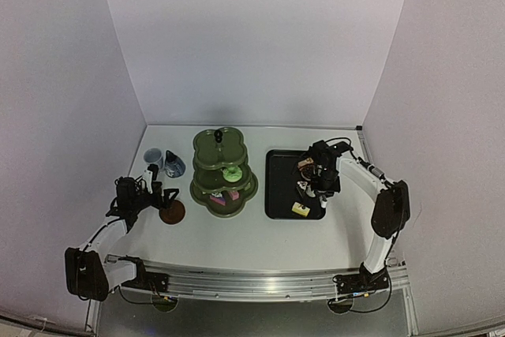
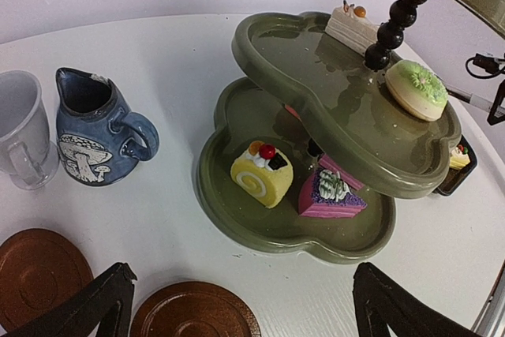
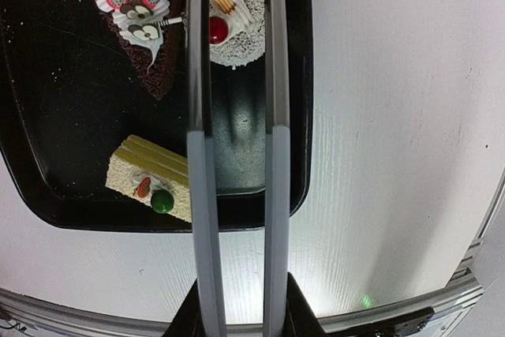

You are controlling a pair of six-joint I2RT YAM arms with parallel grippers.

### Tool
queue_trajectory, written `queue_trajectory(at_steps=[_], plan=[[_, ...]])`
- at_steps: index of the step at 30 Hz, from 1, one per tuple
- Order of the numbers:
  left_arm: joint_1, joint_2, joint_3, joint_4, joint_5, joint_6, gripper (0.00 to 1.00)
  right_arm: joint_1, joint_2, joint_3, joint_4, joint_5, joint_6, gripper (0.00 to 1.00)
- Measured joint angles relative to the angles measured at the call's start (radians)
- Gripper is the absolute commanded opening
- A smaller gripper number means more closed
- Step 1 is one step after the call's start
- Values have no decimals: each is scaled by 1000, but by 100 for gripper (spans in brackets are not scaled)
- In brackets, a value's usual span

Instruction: Serve the afternoon tea

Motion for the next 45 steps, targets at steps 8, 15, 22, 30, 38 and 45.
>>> queue_trajectory(at_steps=[8, 15, 22, 30, 38, 45], plan=[[0, 0, 0, 0, 0, 0, 96, 0, -92, 0, -3, 3, -18, 0], [0, 0, 0, 0, 0, 0, 97, 0, -200, 0, -13, 11, -26, 0], [0, -1, 0, 0, 0, 0, 96, 4, -202, 18, -26, 14, -39, 0], [0, -3, -3, 1, 0, 0, 97, 165, -231, 158, -30, 43, -120, 0], [0, -11, -6, 7, 0, 0, 97, 375, -361, 118, -78, -33, -145, 0], [0, -12, -6, 7, 0, 1, 97, 547, -365, 145, -125, -135, -130, 0]])
